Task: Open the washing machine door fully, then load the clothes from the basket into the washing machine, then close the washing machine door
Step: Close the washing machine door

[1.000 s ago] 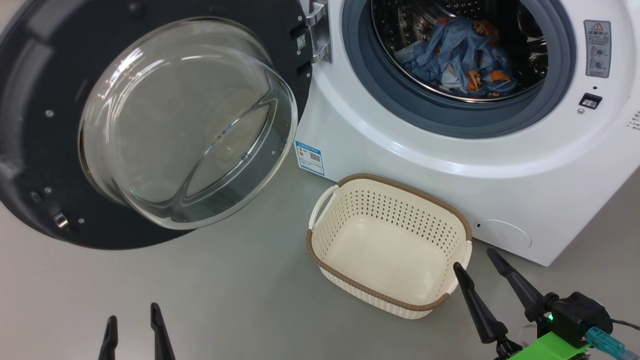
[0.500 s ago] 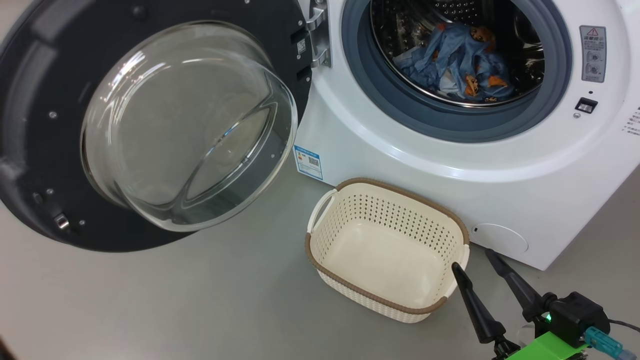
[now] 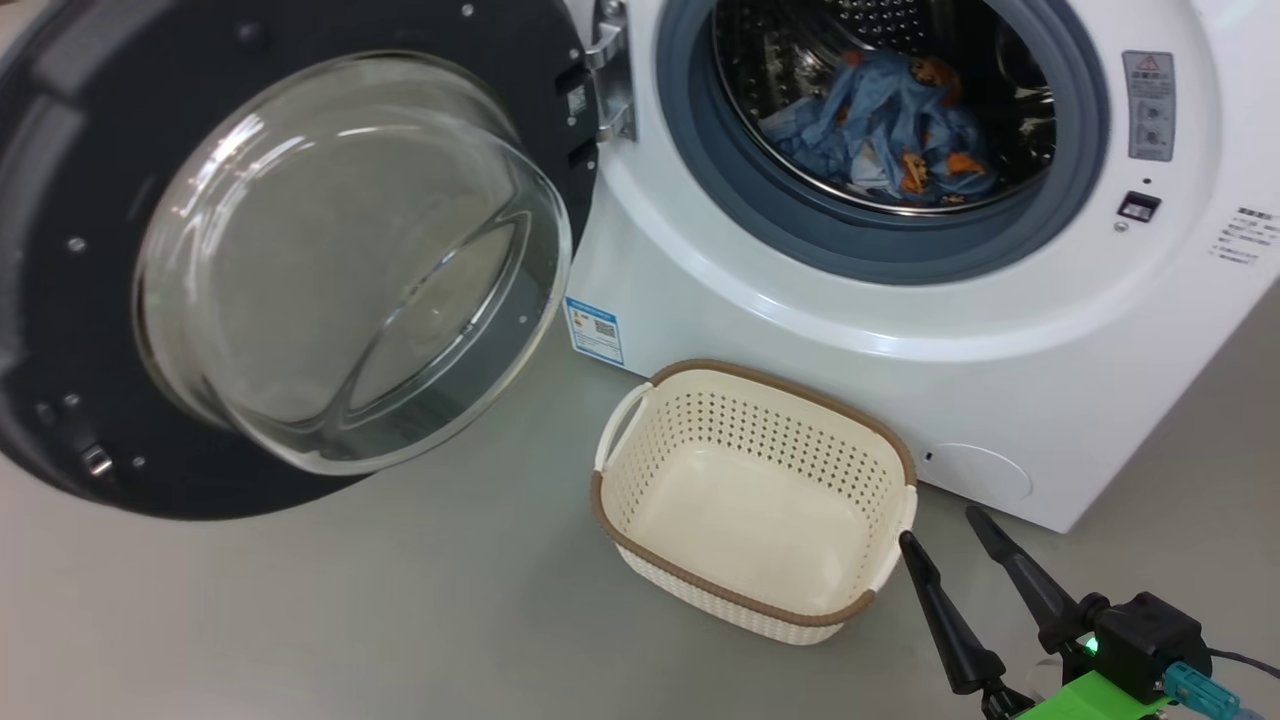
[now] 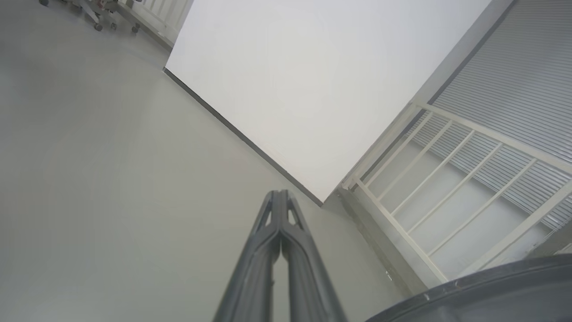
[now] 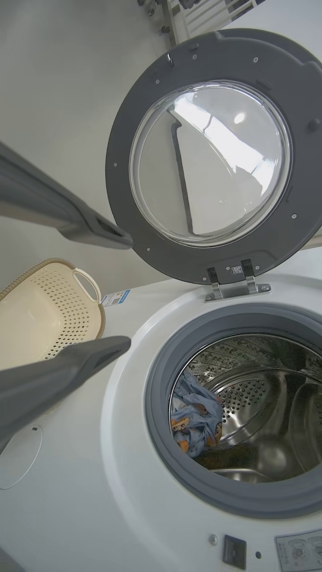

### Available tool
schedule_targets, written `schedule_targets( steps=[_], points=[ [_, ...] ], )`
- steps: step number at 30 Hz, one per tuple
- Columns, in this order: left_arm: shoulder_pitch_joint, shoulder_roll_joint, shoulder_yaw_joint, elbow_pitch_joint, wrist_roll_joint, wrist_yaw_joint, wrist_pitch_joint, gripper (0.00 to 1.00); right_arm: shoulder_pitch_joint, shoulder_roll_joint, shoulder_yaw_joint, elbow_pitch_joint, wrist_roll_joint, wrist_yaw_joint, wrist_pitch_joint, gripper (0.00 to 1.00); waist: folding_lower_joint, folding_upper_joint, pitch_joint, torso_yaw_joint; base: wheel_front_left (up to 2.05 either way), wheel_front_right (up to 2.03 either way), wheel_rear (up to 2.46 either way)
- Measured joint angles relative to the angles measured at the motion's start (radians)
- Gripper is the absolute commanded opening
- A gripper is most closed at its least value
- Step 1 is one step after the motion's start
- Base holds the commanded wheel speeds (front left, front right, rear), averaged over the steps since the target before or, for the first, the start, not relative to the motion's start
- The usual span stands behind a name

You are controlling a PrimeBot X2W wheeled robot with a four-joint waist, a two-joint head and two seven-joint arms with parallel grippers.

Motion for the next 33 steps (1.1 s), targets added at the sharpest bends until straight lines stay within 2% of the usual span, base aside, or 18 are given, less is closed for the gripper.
schedule_targets(
  steps=[6, 11, 14, 23, 29, 33],
  points=[
    [-0.191, 0.128, 0.083, 0.173, -0.112, 0.025, 0.091, 0.0, 0.0, -0.005, 0.006, 0.001, 0.0, 0.0, 0.0, 1.0, 0.0, 0.0, 0.017, -0.049, 0.0, 0.0, 0.0],
    [-0.272, 0.227, 0.126, 0.268, -0.15, 0.049, 0.136, 0.0, 0.0, -0.015, 0.017, 0.01, 0.0, 0.0, 0.0, 1.0, 0.0, 0.0, 0.032, -0.103, 0.0, 0.0, 0.0],
    [-0.308, 0.264, 0.133, 0.304, -0.166, 0.057, 0.168, 0.0, 0.0, -0.024, 0.021, 0.014, 0.002, 0.0, 0.0, 1.0, 0.0, 0.0, 0.04, -0.137, 0.0, 0.0, 0.0],
    [-0.371, 0.292, 0.141, 0.363, -0.245, 0.06, 0.326, 0.0, 0.025, -0.051, 0.016, 0.016, 0.01, 0.0, 0.0, 1.0, -0.0001, 0.0, 0.065, -0.215, 0.0, 0.0, 0.0],
    [-0.387, 0.299, 0.129, 0.366, -0.273, 0.057, 0.422, 0.0, 0.025, -0.057, 0.022, 0.015, 0.011, 0.0, 0.0, 1.0, 0.0, 0.0, 0.075, -0.237, 0.0, 0.0, 0.0],
    [-0.386, 0.299, 0.121, 0.364, -0.301, 0.039, 0.493, 0.0, 0.025, -0.069, 0.023, 0.015, 0.013, 0.0, 0.0, 1.0, 0.0, 0.0, 0.075, -0.243, 0.0, 0.0, 0.0]
  ],
)
